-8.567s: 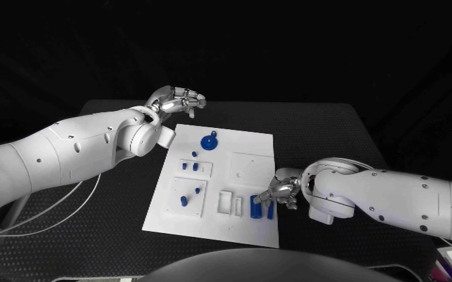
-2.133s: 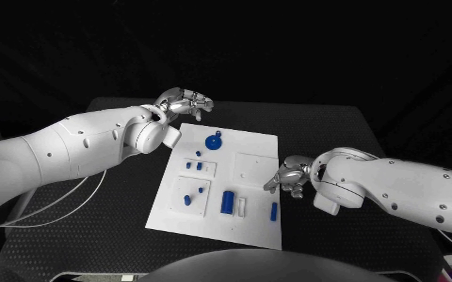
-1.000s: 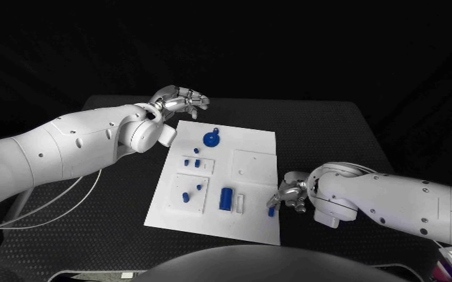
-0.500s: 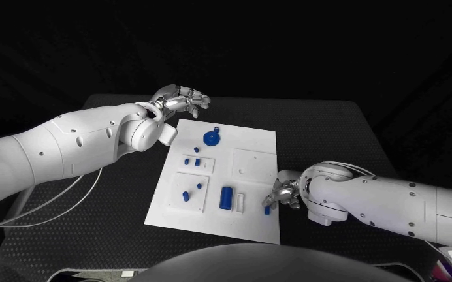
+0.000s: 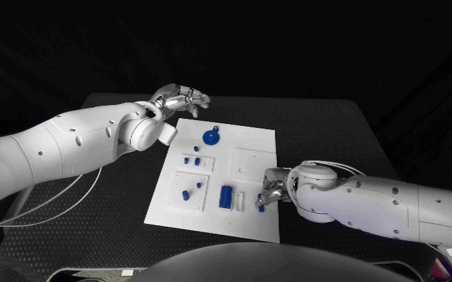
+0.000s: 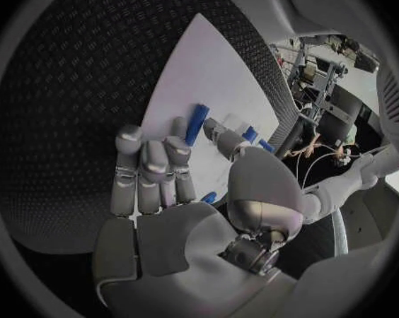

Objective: Assemble the parts on the task board

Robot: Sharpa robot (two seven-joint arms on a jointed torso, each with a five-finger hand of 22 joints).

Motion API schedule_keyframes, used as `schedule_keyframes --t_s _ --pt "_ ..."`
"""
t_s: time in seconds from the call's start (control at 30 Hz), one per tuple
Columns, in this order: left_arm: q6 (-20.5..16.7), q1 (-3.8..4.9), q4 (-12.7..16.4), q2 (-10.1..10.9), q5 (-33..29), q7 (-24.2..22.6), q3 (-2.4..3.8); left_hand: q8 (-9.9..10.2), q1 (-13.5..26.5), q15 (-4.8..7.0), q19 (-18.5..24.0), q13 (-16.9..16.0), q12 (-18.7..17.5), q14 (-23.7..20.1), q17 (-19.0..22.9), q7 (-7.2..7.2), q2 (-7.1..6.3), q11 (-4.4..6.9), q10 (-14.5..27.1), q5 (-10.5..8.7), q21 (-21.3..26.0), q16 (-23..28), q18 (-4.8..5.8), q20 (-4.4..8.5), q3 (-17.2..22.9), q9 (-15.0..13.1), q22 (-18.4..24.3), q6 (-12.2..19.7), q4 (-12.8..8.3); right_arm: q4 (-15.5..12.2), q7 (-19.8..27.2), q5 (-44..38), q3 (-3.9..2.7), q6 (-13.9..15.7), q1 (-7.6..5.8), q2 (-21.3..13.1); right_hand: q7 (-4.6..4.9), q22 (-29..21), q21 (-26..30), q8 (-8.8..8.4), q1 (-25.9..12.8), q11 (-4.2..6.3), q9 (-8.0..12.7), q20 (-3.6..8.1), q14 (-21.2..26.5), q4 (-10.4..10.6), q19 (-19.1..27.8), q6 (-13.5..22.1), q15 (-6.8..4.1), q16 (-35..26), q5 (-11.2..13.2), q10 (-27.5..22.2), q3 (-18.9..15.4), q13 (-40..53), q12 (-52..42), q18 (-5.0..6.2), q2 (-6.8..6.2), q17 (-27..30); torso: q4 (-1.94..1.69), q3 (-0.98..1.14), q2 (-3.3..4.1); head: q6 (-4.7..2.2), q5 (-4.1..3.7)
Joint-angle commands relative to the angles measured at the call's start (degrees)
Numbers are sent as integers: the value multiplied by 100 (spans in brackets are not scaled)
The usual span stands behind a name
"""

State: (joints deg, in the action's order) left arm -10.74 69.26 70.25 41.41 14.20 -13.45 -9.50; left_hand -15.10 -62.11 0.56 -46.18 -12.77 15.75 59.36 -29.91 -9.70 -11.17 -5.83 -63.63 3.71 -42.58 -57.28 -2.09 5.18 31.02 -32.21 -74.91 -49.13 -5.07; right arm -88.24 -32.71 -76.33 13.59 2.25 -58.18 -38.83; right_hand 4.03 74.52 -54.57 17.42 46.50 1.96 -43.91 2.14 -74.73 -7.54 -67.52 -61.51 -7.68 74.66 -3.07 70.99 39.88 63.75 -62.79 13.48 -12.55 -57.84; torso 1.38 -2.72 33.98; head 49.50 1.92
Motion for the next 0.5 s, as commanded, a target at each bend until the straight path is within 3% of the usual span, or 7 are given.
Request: schedule_keyframes --t_s 0.03,0.17,0.27,0.43,0.5 --pt "108 9 32 1 19 -7 4 -30 35 -9 1 -6 37 -35 -9 -18 -5 10 43 -30 15 -11 -43 92 2 9 -117 23 34 29 0 -655 32 -199 43 22 15 -6 -32 -61 70 24 1008 11 18 -21 -8 49 -37 -26 27 -34 48 11 -13 152 -88 10 3 -4 -1 3 14" --pt "112 10 37 6 32 -4 4 -31 36 -9 1 -6 38 -35 -10 -18 -5 10 44 -31 15 -11 -43 92 2 9 -117 23 36 43 10 -749 35 -219 47 41 23 -8 -38 -69 187 16 1004 8 19 -87 -3 61 -30 -32 27 -43 53 25 -6 152 -146 10 8 -5 -2 0 15" --pt "113 11 38 9 35 -1 4 -31 35 -8 1 -6 38 -35 -10 -18 -5 10 44 -31 15 -11 -43 93 2 9 -117 24 37 59 22 -766 35 -255 47 46 29 -6 -44 -77 315 10 999 6 26 -212 10 76 -23 -36 26 -52 9 38 0 152 -120 8 6 0 -1 -6 22" --pt "114 11 39 13 45 10 4 -31 35 -8 2 -6 39 -34 -10 -18 -6 10 45 -31 15 -12 -44 93 2 10 -117 24 40 79 38 -685 35 -277 47 51 43 -7 -45 -94 474 -4 998 -10 39 -419 36 99 -11 -45 23 -65 -53 50 15 152 -6 5 6 5 2 -18 23" --pt "115 12 38 7 47 10 4 -31 34 -8 2 -6 39 -34 -11 -18 -6 10 45 -31 15 -12 -44 93 2 10 -117 25 41 90 36 -572 35 -312 47 48 59 -9 -41 -121 523 -18 1011 -20 43 -491 51 135 2 -50 15 -69 -67 57 18 152 99 4 12 6 2 -32 31"
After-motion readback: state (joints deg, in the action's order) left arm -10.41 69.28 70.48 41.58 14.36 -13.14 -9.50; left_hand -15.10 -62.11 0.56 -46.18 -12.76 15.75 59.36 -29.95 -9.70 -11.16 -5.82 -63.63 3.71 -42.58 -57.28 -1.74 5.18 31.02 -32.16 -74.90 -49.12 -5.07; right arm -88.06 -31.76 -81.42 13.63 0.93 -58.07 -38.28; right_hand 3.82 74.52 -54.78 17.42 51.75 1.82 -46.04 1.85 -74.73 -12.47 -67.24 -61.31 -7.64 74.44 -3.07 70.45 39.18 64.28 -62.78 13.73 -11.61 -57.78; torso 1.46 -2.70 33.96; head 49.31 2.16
